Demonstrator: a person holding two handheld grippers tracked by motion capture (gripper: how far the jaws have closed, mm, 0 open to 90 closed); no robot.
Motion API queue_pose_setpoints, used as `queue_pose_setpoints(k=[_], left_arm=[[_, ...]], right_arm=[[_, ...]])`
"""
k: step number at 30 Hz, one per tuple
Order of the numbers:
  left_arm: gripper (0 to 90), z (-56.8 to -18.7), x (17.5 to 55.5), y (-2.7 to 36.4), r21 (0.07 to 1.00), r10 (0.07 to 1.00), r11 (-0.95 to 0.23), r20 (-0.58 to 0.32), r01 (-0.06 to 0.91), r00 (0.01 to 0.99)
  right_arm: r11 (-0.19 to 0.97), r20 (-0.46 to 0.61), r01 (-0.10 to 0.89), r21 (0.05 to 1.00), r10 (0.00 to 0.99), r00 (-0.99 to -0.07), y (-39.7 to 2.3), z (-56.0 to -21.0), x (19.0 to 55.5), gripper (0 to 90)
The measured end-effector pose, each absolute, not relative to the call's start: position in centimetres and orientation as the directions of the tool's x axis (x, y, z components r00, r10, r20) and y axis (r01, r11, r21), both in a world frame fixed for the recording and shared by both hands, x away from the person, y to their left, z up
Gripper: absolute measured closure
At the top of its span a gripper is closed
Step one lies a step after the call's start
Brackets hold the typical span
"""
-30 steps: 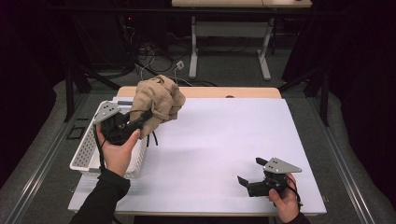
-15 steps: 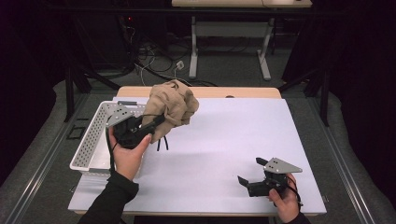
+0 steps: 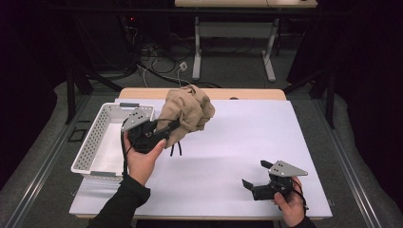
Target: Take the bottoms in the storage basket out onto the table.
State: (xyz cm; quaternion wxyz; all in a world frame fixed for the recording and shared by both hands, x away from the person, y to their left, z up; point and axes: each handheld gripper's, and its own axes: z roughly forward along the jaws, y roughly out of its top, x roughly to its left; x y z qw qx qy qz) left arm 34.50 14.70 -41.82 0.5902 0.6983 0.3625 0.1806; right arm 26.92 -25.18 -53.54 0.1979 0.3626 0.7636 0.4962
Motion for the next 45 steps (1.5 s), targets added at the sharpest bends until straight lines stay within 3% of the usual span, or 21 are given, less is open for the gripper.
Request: queue_pose_setpoints(k=[45], left_arm=[[62.3, -45.5, 34.4, 11.1, 0.919, 0.665, -0.114, -0.211, 0.376, 0.717]], right_arm=[[0.25, 0.057, 0.357, 0.9, 0.745, -0.664, -25.1, -53.6, 26.9, 1.4]])
